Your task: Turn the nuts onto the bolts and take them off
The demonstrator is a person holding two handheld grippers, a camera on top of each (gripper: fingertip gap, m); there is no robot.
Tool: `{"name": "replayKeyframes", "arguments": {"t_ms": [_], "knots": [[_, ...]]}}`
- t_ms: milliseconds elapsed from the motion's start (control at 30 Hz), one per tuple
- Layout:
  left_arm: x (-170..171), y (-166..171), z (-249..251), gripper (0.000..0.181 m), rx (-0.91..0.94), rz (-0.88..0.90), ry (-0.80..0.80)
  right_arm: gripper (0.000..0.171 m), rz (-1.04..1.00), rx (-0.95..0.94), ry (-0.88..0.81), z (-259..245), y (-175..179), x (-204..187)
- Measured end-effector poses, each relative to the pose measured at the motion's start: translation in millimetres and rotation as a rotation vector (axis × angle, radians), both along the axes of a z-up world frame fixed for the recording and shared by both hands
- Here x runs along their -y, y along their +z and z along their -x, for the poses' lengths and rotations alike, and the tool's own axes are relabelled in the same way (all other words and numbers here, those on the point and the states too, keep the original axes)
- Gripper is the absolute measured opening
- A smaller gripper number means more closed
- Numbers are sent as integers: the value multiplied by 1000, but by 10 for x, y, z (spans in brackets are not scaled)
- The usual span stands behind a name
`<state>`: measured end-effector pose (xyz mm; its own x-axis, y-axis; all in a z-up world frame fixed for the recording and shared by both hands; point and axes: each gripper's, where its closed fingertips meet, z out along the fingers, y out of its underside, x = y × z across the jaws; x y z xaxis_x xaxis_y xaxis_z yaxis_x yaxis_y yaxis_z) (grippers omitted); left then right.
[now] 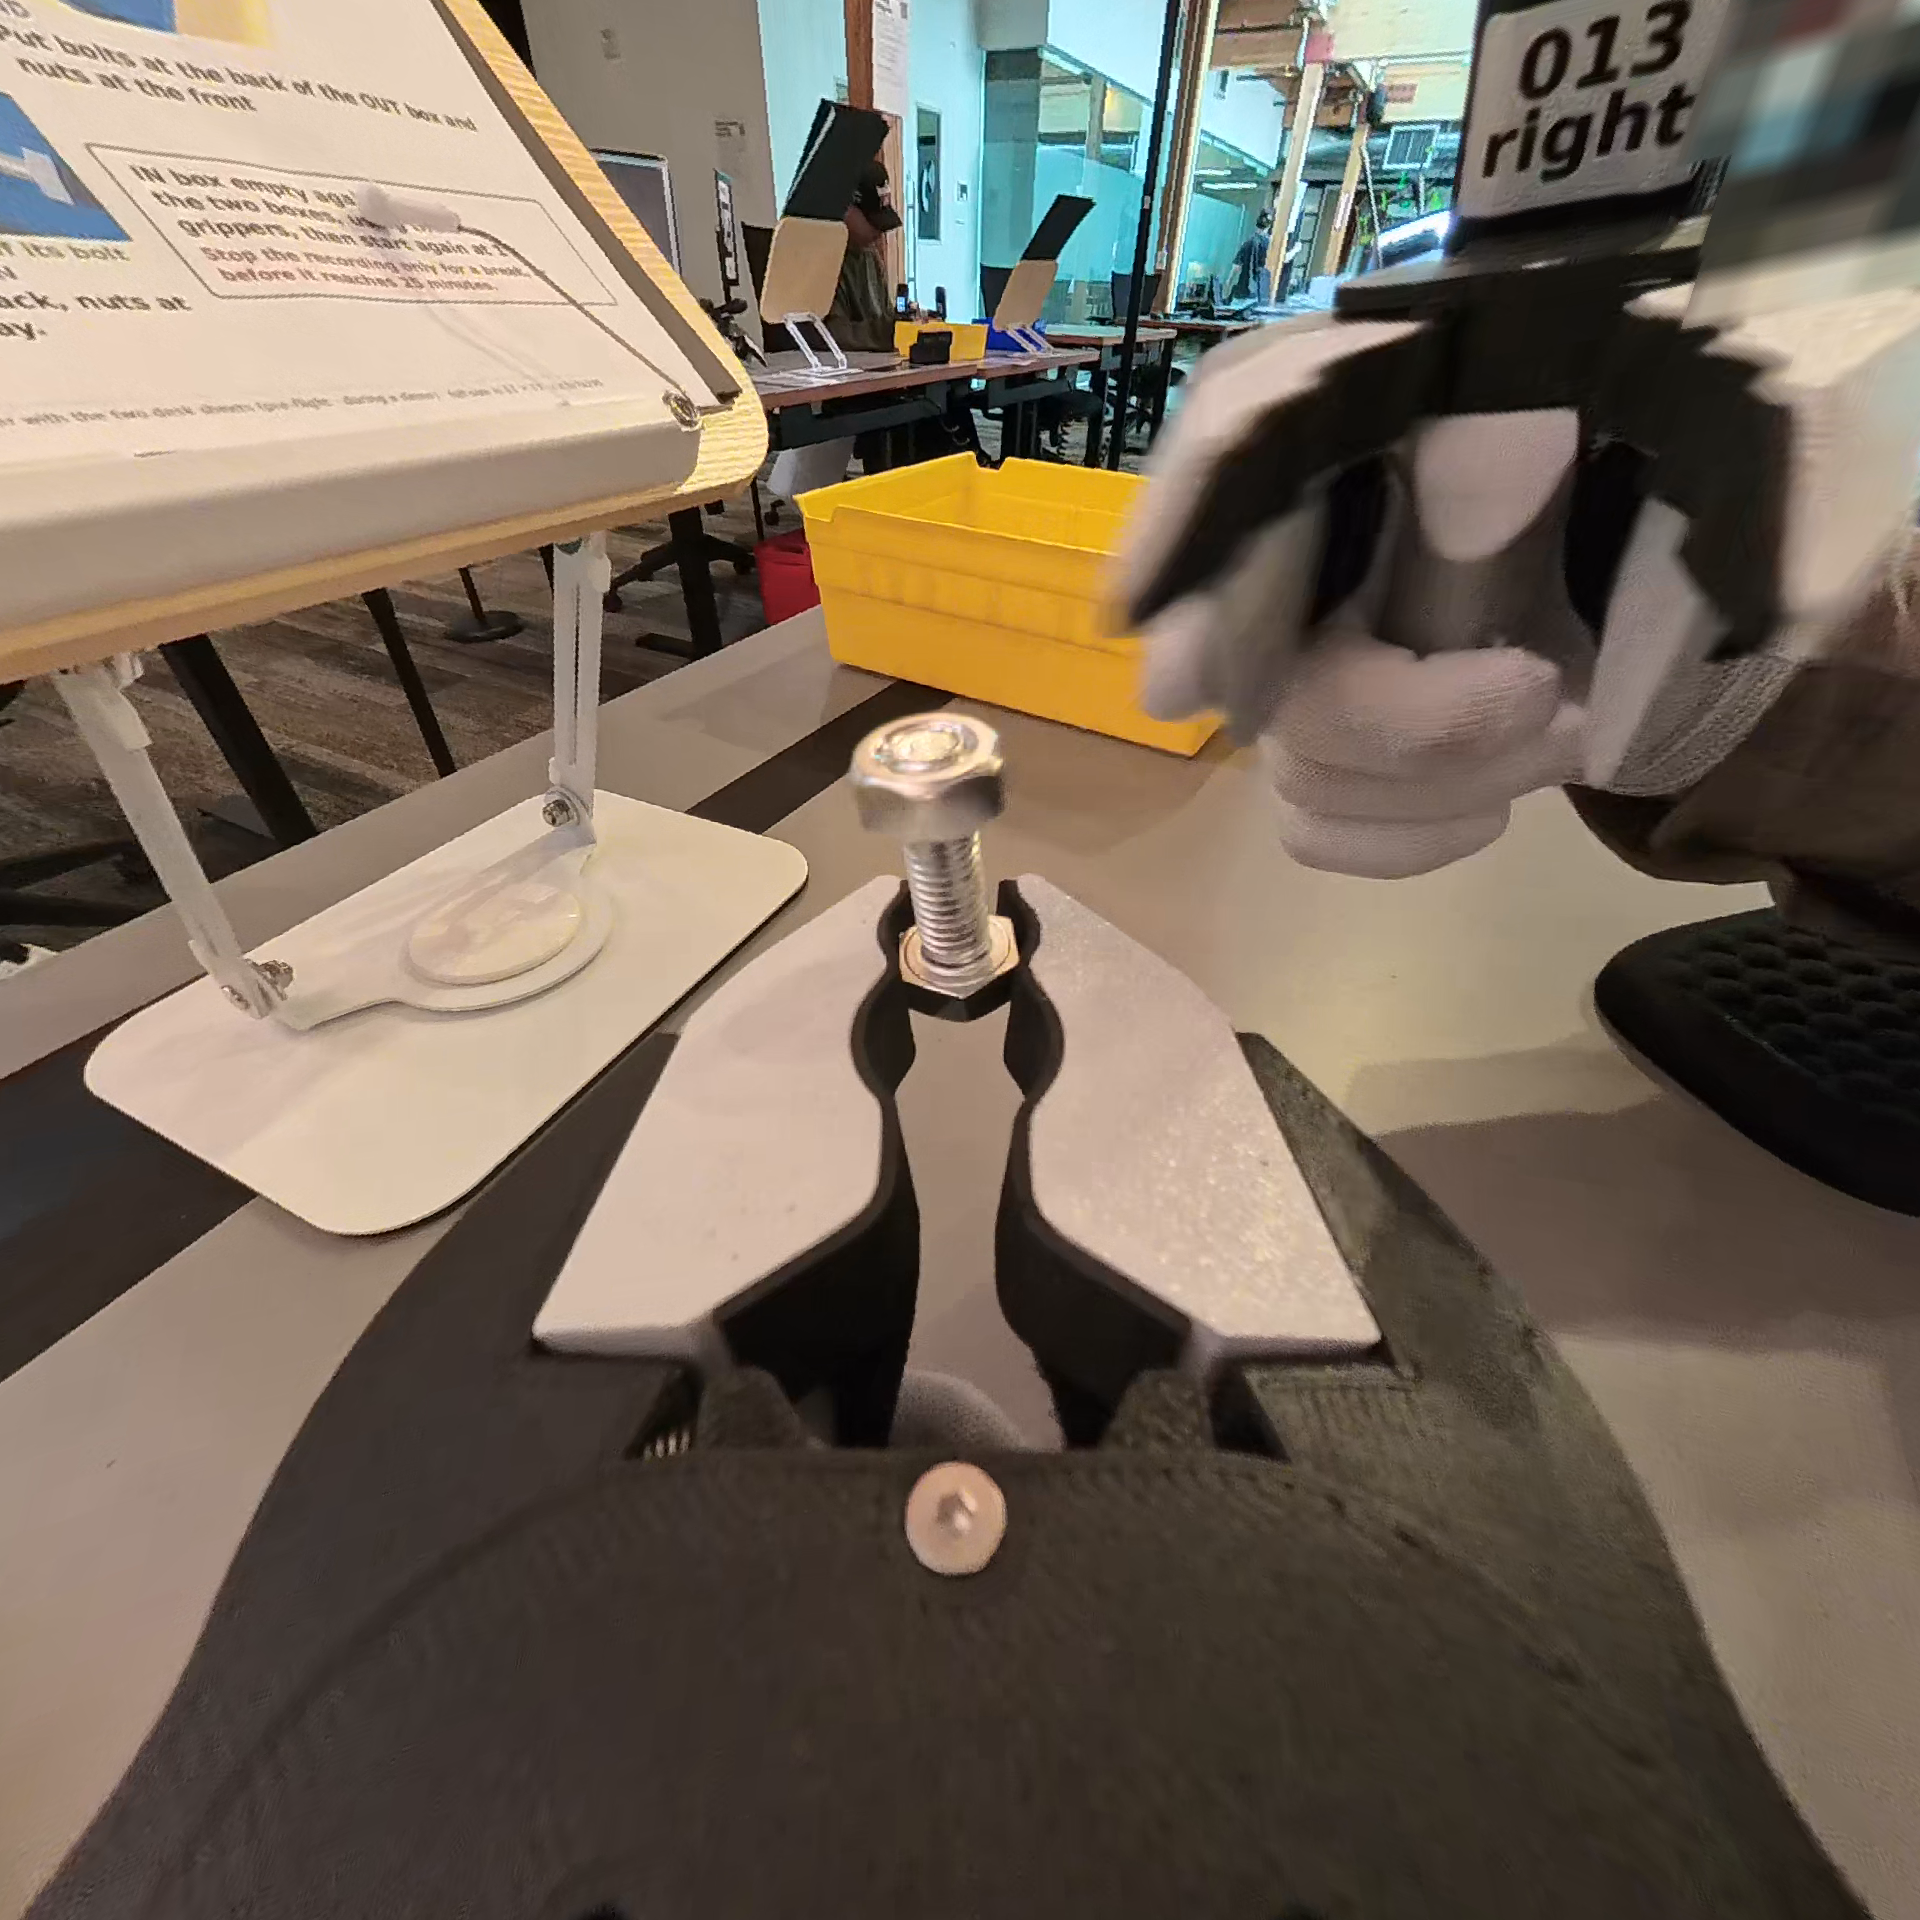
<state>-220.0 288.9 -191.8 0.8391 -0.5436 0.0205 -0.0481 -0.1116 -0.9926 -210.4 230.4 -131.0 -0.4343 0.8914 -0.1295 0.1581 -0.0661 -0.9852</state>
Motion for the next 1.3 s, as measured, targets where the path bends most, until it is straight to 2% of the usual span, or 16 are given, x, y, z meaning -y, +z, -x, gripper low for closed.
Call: {"name": "replayKeyframes", "arguments": {"t_ms": [33, 67, 167, 233, 267, 300, 333, 500, 600, 667, 700, 800, 867, 933, 1000, 1300], "knots": [[-2, -10, -17, 14, -6, 3, -4, 77, -8, 22, -33, 45, -43, -34], [-1, -22, -37, 15, -11, 6, -10, 91, -28, 35, -44, 79, -87, -26], [-5, -51, -79, 14, -25, 18, -17, 103, -62, 64, -64, 174, -181, 13], [4, -41, -83, 14, -17, 15, -22, 79, -98, 67, -56, 153, -203, 39], [8, -29, -71, 14, -6, 18, -15, 47, -116, 47, -28, 93, -173, 42], [0, -28, -46, 14, 0, 26, -4, 2, -57, -9, 76, -14, -51, 136], [-4, -29, -30, 14, -3, 24, 2, 3, -6, -25, 52, -17, 20, 67], [-15, -47, -58, 14, -18, 32, -1, 83, -48, 11, -76, 99, -55, -89], [-13, -57, -89, 14, -23, 37, -9, 104, -57, 67, -75, 168, -194, -45], [-9, -51, -66, 14, -18, 35, -2, 50, -44, 51, 53, 43, -166, 145], [-10, -54, -39, 14, -16, 39, 4, 2, 12, 7, 158, -80, -51, 265], [-12, -51, -30, 14, -20, 39, 4, 10, 20, -3, 106, -93, 0, 152], [-17, -64, -76, 14, -31, 41, -6, 50, -11, 17, 2, -3, -47, 17], [-15, -76, -125, 14, -38, 43, -18, 76, -68, 37, -87, 89, -112, -71], [-6, -70, -161, 14, -45, 38, -28, 74, -114, 48, -120, 145, -175, -84], [81, -18, -381, 14, -73, 7, -110, 16, -122, 76, -166, 248, -351, -155]]}}
